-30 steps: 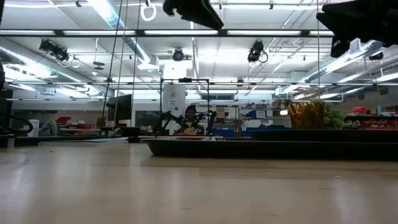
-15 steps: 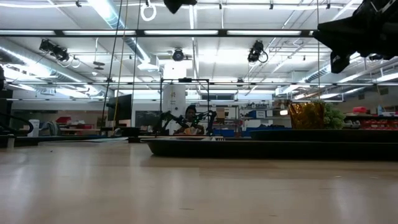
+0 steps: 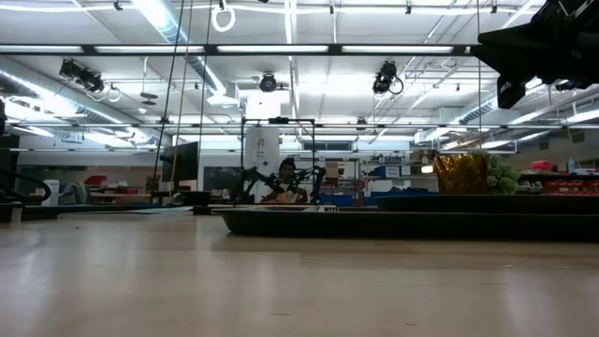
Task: Pick and place plate/cup/fork/spoon on tray
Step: Return to Home Position
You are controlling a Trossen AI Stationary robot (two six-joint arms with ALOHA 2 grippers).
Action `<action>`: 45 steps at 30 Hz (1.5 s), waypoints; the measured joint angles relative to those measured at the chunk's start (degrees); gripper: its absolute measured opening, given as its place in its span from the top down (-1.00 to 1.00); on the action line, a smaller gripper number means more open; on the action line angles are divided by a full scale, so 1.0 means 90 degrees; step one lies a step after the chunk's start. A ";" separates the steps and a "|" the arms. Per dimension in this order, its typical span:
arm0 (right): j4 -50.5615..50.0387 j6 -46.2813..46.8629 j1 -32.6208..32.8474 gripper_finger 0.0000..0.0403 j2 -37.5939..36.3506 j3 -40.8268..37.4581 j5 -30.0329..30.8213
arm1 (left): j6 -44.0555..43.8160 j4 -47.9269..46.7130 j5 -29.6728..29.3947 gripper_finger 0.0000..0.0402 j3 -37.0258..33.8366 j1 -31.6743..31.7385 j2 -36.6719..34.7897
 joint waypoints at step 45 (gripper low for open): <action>0.0267 0.0000 0.0000 0.56 0.0000 0.0000 -0.0002 | 0.1898 0.6523 -0.0495 0.29 -0.8904 -0.0779 -0.6214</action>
